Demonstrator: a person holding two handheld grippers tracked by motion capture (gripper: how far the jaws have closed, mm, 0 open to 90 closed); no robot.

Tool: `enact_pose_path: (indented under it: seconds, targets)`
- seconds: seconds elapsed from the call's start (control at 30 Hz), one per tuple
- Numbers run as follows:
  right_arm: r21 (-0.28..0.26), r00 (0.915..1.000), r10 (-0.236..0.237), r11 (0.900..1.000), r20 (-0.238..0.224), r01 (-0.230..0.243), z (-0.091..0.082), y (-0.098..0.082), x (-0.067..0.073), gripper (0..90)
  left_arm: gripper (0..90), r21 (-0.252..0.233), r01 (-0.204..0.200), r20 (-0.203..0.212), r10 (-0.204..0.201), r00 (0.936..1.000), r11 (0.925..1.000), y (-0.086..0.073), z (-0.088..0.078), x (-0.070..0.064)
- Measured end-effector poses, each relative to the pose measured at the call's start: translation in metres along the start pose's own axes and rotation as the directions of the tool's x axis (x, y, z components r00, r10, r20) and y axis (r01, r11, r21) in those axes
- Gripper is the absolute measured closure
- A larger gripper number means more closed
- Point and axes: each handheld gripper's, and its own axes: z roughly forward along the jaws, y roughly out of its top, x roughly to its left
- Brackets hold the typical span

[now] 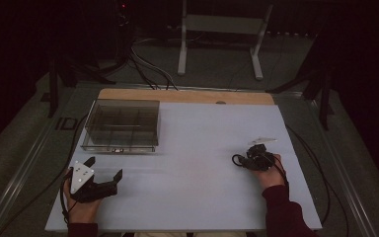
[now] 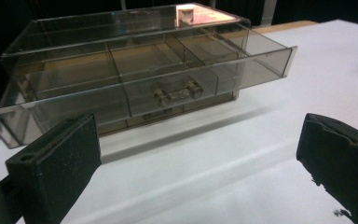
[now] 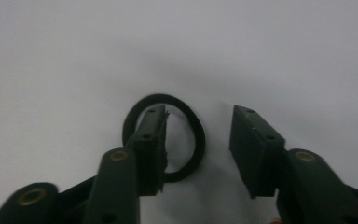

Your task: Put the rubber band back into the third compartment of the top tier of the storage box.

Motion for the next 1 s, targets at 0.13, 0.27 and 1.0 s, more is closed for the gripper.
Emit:
enact_pose_path:
  seconds: [0.13,0.27,1.0]
  targets:
    - [0.013,0.9999,-0.011,1.0,0.004,0.011,0.001,0.0,0.004,75.7,0.5,0.006,-0.006,0.005,0.006,1.0,1.0,0.0,0.001,-0.002]
    - [0.022,0.9998,-0.008,1.0,0.019,0.008,0.001,0.001,0.006,85.8,0.6,0.005,0.001,0.007,-0.001,1.0,1.0,-0.001,0.001,-0.001]
    - [-0.073,0.998,0.047,0.996,-0.043,-0.05,-0.025,0.021,0.008,88.4,0.6,0.004,0.015,0.012,-0.015,0.9998,0.9999,-0.003,0.004,-0.007]
